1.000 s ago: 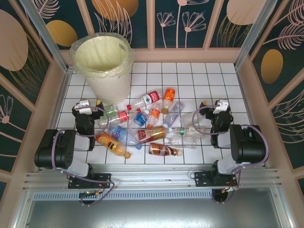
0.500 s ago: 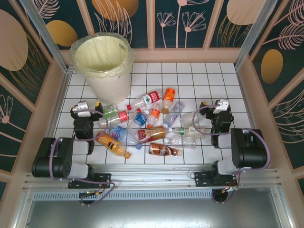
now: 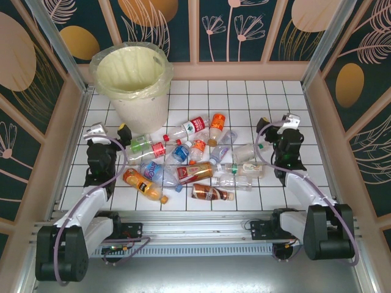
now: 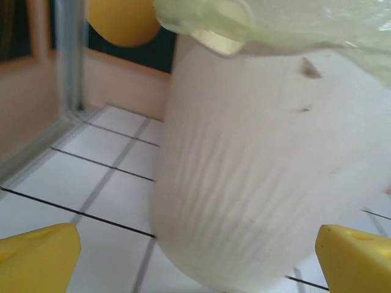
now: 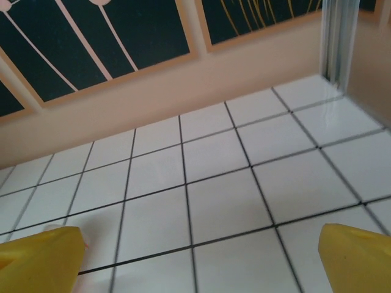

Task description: Put the plastic bottles in the bin

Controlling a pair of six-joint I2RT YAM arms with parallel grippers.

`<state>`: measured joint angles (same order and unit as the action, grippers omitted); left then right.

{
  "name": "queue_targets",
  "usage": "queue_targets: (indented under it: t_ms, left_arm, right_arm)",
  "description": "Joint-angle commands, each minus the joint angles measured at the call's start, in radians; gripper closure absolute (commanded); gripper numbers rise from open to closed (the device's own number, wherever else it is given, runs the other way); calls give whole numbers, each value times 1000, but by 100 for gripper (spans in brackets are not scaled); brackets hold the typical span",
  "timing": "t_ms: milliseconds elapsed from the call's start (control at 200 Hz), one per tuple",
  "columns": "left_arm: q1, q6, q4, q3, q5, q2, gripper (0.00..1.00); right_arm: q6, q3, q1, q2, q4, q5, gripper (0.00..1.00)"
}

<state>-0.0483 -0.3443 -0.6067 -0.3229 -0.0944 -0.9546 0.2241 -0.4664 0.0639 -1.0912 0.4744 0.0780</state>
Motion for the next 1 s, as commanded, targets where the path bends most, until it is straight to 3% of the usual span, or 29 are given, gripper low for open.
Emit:
queue_targets:
  t_ms: [0, 70, 280, 550, 701, 996]
  left_arm:
    - [-35, -158, 188, -60, 149, -2, 1]
    - [-62, -188, 242, -89, 211, -21, 1]
    - [-161, -198, 227, -134, 475, -56, 1]
    - [-203, -186, 77, -122, 731, -68, 2]
    - [-210, -192, 11, -101, 785, -76, 2]
    - [-214, -190, -7, -90, 787, -44, 2]
  right_arm:
    - [197, -86, 22, 13, -318, 36, 1]
    - [299, -143, 27, 5, -455, 94, 1]
    - [428, -246, 23, -5, -731, 37, 5]
    - [536, -244, -6, -30, -819, -105, 15]
    - [571, -248, -17, -80, -826, -142, 22]
    - [621, -229, -33, -187, -758, -172, 30]
